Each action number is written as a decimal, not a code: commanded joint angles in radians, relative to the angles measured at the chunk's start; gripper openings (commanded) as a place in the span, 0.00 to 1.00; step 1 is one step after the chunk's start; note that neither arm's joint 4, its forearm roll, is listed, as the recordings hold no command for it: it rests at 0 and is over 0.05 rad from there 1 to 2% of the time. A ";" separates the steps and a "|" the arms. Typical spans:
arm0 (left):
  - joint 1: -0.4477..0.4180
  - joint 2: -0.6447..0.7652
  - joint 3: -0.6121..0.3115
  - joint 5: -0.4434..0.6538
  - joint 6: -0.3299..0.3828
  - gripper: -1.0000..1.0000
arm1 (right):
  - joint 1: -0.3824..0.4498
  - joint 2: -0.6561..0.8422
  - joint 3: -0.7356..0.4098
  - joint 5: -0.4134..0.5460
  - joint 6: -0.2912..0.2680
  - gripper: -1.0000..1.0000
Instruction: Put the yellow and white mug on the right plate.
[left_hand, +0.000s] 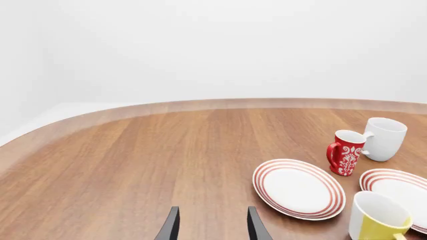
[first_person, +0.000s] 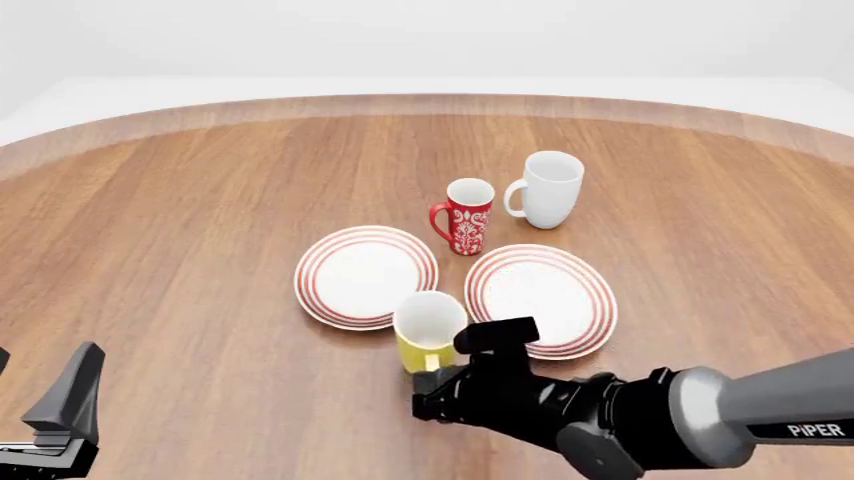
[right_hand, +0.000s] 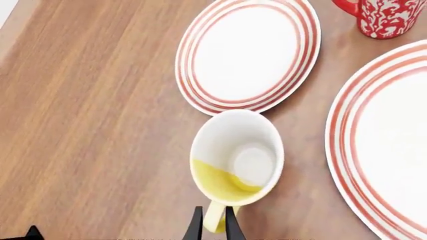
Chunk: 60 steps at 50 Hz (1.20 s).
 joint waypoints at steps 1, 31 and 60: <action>0.000 0.000 0.000 0.000 0.000 1.00 | -0.011 -0.039 0.017 0.013 -0.001 0.00; 0.000 0.000 0.000 0.000 0.000 1.00 | -0.097 -0.209 -0.001 0.160 -0.134 0.00; 0.000 0.000 0.000 0.000 0.000 1.00 | -0.239 -0.272 0.026 0.186 -0.238 0.00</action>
